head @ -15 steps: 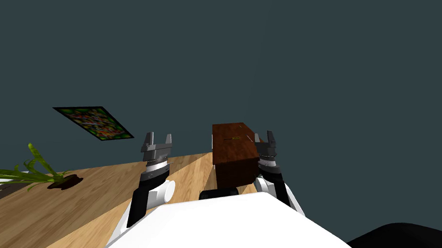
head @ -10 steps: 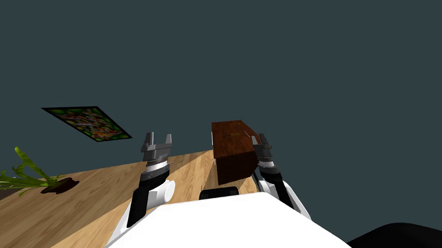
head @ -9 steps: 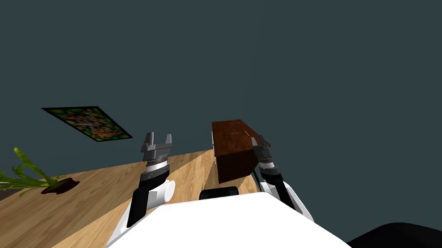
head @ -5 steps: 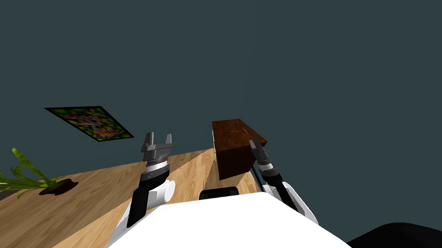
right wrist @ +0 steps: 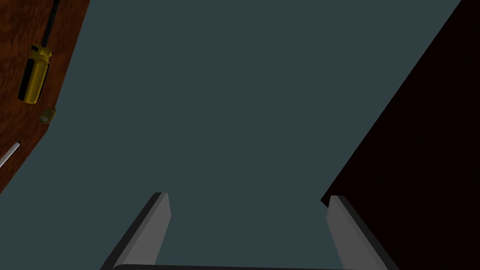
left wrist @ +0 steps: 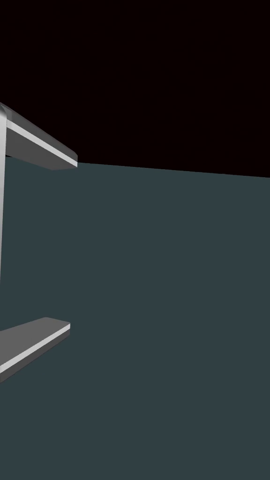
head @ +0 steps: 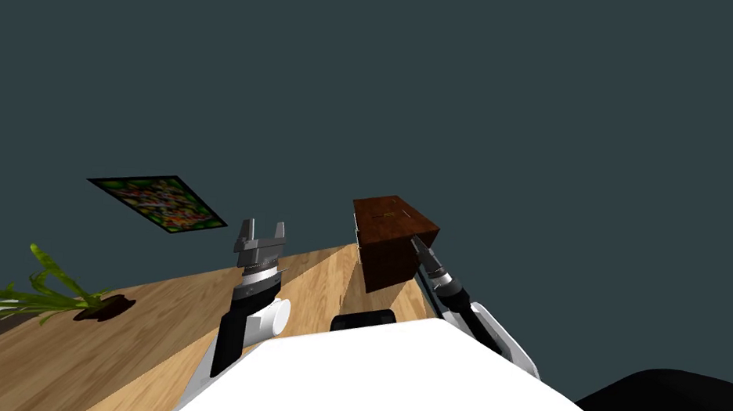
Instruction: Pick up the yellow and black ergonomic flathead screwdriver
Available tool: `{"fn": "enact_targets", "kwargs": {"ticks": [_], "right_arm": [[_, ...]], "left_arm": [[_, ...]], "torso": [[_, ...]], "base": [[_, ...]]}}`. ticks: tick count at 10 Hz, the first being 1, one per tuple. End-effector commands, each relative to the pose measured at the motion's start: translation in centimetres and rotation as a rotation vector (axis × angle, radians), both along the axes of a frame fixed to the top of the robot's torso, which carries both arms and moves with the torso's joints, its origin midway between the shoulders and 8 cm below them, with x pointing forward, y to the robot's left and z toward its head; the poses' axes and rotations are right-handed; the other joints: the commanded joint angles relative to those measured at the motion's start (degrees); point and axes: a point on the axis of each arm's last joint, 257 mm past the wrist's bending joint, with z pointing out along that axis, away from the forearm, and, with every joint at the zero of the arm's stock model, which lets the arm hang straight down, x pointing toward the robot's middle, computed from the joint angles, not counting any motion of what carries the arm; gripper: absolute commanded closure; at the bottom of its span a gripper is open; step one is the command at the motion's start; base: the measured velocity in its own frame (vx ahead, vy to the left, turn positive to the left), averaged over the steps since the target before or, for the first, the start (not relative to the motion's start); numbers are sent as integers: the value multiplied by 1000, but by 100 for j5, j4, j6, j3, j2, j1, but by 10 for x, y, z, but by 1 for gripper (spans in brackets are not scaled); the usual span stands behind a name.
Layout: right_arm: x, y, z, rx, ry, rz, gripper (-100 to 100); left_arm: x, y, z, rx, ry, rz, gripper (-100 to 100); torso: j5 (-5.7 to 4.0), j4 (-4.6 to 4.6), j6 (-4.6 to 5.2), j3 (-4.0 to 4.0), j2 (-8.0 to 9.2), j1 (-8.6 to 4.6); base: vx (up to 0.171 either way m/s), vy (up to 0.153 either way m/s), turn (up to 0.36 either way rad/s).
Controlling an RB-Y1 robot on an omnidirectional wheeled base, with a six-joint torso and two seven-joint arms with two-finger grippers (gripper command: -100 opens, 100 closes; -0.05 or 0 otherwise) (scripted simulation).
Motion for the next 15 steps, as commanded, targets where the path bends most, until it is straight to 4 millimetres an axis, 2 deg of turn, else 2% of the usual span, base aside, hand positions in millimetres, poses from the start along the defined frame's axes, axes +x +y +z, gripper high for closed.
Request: {"fn": "enact_targets", "kwargs": {"ticks": [1,2,3,4,5,6,7,8,9,10,11,12,13,14,15], "right_arm": [[1,-1,-9,-44,18,10,-100],[0,-3,-28,-107,51,20,-100],[0,-3,-29,-123,54,28,-100],[-1,-6,-48,-188,88,38,-100],[-1,-7,-49,-205,91,47,-100],[-3,-11,-69,-270,125,57,-100],[-4,-13,-70,-291,128,68,-100],[-6,-19,-90,-355,162,77,-100],[-7,-21,-91,-379,165,89,-100],[-11,-28,-111,-443,198,99,-100],[-11,-31,-111,-470,201,112,-100],[-15,-40,-128,-537,229,126,-100],[-16,-44,-130,-562,237,136,-100],[-21,-54,-147,-629,265,151,-100],[-22,-60,-148,-652,272,159,-100]], "left_arm": [[0,0,0,0,0,0,0],[0,0,0,0,0,0,0],[0,0,0,0,0,0,0],[0,0,0,0,0,0,0],[0,0,0,0,0,0,0],[0,0,0,0,0,0,0],[0,0,0,0,0,0,0],[0,0,0,0,0,0,0],[0,0,0,0,0,0,0],[0,0,0,0,0,0,0],[0,0,0,0,0,0,0],[0,0,0,0,0,0,0],[0,0,0,0,0,0,0],[0,0,0,0,0,0,0],[0,0,0,0,0,0,0]], "torso": [[0,0,0,0,0,0],[0,0,-1,-3,-7,-8],[-2,-2,-1,-8,-15,-11],[-2,-3,0,-10,-19,-14],[-2,-3,-1,-8,-14,-13],[-2,-2,0,-7,-15,-14],[-1,-3,-2,-8,-16,-4],[0,-3,-1,-11,-22,-6],[0,-4,-1,-13,-23,-4],[0,-4,-1,-13,-25,-10],[-1,-4,-1,-12,-23,-8],[-1,-5,-1,-15,-29,-13],[-2,-6,-2,-18,-32,-11],[-1,-6,-1,-19,-34,-11],[-1,-7,-2,-19,-35,-5]], "base": [[-87,62,-16],[-61,58,0],[-52,49,-2],[-77,54,10],[-72,51,3],[-67,83,29],[-50,75,8],[-47,81,39],[-45,62,15],[-51,67,62],[-33,54,22],[-24,64,65],[-22,63,41],[-19,81,77],[-12,67,45]]}}
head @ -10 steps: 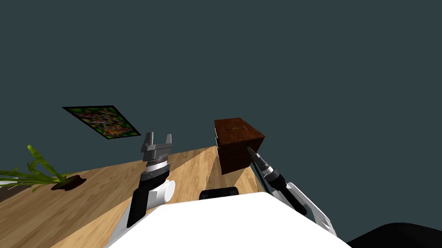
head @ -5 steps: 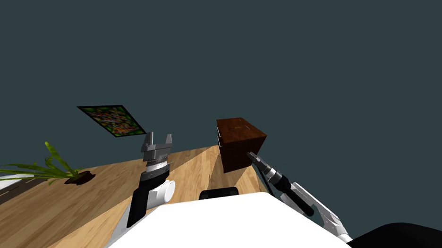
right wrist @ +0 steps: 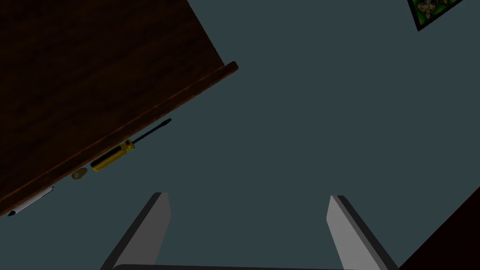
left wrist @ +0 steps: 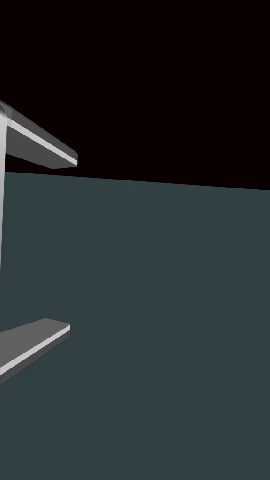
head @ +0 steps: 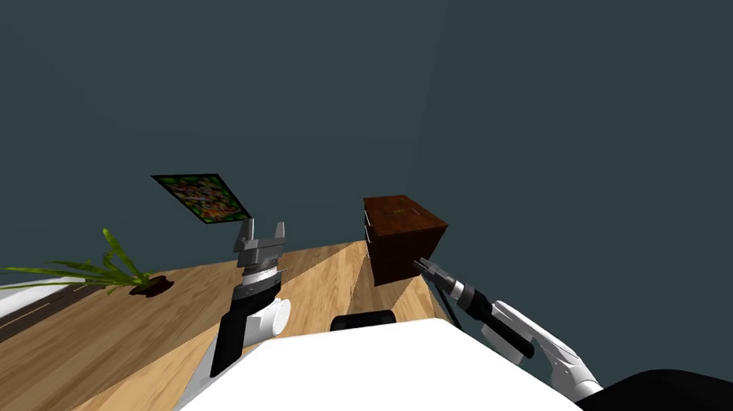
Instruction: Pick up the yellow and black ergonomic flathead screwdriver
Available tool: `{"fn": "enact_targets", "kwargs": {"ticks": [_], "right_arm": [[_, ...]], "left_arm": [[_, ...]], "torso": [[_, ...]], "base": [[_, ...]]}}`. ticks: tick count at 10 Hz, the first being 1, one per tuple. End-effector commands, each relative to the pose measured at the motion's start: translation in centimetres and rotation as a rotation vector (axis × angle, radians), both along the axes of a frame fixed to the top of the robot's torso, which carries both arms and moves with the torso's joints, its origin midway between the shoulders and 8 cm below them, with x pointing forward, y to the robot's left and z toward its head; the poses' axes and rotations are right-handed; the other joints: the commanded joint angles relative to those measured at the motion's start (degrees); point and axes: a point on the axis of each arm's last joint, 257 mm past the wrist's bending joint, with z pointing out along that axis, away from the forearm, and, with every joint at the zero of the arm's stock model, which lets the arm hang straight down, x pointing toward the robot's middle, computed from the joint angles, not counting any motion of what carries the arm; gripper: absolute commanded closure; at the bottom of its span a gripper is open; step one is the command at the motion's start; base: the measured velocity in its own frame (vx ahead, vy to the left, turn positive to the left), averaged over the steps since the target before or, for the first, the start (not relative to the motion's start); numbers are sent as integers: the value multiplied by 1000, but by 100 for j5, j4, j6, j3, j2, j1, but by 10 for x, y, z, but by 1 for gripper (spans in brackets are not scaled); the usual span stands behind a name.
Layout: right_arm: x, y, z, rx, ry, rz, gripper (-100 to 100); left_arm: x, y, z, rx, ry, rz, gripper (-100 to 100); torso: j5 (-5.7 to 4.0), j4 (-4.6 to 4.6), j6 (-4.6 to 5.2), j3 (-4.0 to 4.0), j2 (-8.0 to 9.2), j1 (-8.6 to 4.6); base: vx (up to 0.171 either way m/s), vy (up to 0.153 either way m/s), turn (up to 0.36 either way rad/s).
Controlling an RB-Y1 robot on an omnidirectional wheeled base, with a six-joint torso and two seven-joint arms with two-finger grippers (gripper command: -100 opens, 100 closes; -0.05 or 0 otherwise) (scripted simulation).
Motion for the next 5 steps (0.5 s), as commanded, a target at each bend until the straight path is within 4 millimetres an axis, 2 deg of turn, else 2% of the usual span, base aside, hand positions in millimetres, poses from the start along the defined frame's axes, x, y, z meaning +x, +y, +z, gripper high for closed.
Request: {"fn": "enact_targets", "kwargs": {"ticks": [1,3,4,5], "right_arm": [[-5,-16,-17,-83,31,23,-100],[-6,-25,-19,-116,44,32,-100],[-13,-41,-34,-191,77,49,-100],[-13,-45,-33,-208,80,58,-100]], "left_arm": [[0,0,0,0,0,0,0],[0,0,0,0,0,0,0],[0,0,0,0,0,0,0],[0,0,0,0,0,0,0]], "torso": [[0,0,0,0,0,0],[-1,-2,2,-4,-6,-6],[-4,-1,1,-4,-6,-16],[-4,-3,-2,-7,-12,-9]], "base": [[4,69,117],[5,34,15],[18,49,118],[17,51,71]]}}
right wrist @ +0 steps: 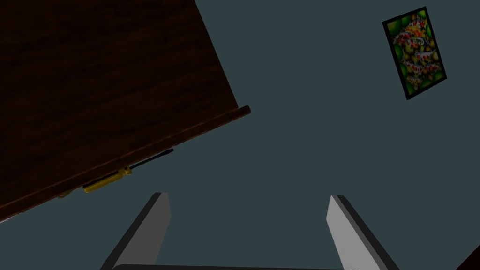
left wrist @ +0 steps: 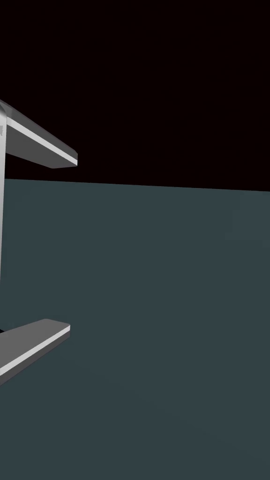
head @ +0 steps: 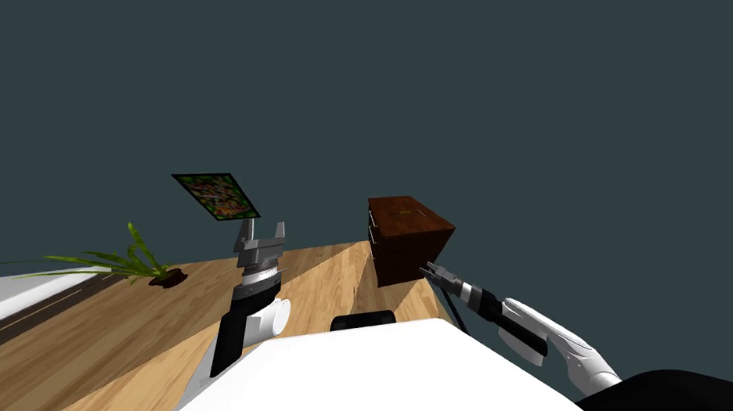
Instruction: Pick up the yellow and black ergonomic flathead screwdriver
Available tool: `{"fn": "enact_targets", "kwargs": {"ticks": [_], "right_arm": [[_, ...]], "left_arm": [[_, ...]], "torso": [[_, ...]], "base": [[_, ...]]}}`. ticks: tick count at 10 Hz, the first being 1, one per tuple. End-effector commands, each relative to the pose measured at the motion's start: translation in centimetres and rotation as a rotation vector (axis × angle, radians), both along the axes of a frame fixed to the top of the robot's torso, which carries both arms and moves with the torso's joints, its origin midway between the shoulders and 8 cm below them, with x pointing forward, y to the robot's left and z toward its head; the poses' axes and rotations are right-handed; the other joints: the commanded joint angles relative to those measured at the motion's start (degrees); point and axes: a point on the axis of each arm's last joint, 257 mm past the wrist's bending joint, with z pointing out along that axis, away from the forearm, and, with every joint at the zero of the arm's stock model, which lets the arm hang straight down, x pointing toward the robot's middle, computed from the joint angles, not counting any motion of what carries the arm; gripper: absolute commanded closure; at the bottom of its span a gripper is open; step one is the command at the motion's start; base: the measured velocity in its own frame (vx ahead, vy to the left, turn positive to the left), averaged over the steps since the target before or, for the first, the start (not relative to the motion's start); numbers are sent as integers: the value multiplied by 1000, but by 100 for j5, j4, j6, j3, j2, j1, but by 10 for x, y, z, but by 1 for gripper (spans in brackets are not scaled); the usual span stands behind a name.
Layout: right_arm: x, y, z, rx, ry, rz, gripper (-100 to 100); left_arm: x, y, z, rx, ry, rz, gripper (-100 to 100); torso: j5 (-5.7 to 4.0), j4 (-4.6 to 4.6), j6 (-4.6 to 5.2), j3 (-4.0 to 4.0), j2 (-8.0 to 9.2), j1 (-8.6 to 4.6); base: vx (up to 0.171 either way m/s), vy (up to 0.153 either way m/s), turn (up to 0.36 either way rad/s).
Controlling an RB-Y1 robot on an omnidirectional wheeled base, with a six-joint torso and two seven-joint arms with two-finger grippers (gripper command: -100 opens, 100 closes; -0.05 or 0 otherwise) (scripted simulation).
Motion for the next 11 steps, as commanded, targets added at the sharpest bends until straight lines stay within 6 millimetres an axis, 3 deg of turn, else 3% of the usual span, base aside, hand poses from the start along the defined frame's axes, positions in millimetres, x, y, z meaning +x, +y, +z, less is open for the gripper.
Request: {"fn": "enact_targets", "kwargs": {"ticks": [1,5,8,11], "right_arm": [[-7,-21,-13,-82,34,22,-100],[-22,-67,-32,-260,106,76,-100],[-30,-102,-36,-375,151,109,-100],[-47,-147,-44,-516,223,150,-100]], "left_arm": [[0,0,0,0,0,0,0],[0,0,0,0,0,0,0],[0,0,0,0,0,0,0],[0,0,0,0,0,0,0]], "torso": [[0,0,0,0,0,0],[1,-2,0,-7,-12,3],[-1,-5,-5,-13,-23,1],[-1,-5,2,-13,-22,-4]], "base": [[18,63,127],[44,59,107],[66,43,117],[89,40,158]]}}
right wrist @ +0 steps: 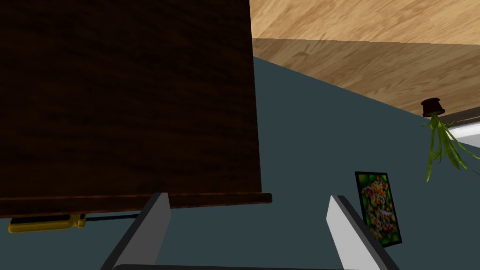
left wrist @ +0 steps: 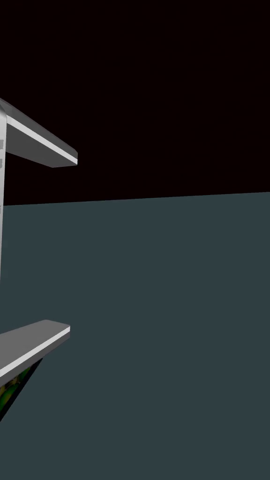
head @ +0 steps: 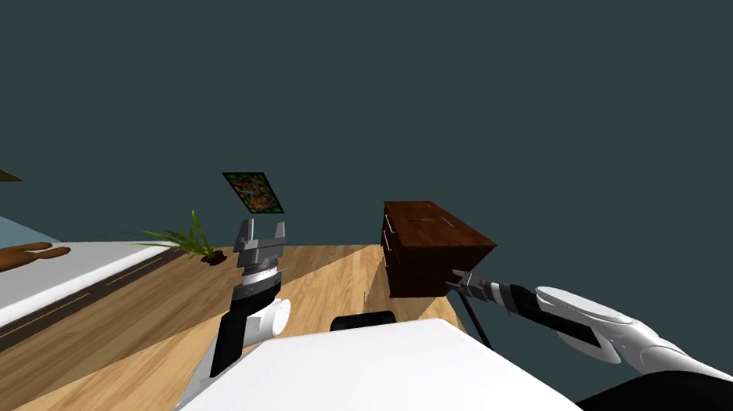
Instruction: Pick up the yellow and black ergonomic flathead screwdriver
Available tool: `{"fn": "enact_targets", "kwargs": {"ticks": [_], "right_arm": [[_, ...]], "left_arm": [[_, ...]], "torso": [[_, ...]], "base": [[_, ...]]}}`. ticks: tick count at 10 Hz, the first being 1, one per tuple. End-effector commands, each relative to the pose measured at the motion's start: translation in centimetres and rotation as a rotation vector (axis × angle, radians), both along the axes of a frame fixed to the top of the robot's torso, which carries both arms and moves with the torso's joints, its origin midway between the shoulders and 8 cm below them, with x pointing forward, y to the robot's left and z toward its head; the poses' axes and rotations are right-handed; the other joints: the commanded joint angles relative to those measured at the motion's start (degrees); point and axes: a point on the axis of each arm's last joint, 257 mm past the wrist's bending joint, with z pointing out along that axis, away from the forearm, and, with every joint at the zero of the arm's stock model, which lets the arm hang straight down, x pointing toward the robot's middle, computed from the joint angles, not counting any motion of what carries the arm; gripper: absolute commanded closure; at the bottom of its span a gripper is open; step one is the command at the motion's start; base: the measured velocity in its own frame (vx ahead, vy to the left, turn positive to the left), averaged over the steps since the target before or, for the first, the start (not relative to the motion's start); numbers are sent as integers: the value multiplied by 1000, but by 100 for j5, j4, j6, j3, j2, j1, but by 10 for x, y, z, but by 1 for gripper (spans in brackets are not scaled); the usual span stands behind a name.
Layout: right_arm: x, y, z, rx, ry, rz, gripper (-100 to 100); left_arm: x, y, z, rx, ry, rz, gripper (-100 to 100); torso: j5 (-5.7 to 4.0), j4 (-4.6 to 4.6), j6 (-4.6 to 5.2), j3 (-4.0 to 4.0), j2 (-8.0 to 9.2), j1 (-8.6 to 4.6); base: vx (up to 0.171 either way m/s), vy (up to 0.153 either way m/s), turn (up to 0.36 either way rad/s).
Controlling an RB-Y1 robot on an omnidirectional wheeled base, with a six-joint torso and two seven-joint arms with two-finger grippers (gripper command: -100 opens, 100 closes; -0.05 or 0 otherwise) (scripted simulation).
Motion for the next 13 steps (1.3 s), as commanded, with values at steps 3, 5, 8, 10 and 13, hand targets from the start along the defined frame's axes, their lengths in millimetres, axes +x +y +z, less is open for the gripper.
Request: {"fn": "enact_targets", "kwargs": {"ticks": [3,5,8,10,13], "right_arm": [[-13,-47,7,-136,62,40,-100],[-22,-73,10,-210,102,60,-100],[-41,-118,20,-336,182,92,-100],[-50,-141,29,-399,223,108,-100],[-81,-191,46,-526,340,136,-100]], "left_arm": [[0,0,0,0,0,0,0],[0,0,0,0,0,0,0],[0,0,0,0,0,0,0],[0,0,0,0,0,0,0],[0,0,0,0,0,0,0]], "torso": [[0,-1,1,-1,-2,-3],[-1,-1,2,-1,-2,-4],[-2,-1,8,-2,-1,-8],[-4,-8,-3,-19,-33,-15],[-5,-9,-1,-23,-38,-18]], "base": [[101,29,113],[108,13,171],[123,6,164],[179,-17,241],[201,-38,281]]}}
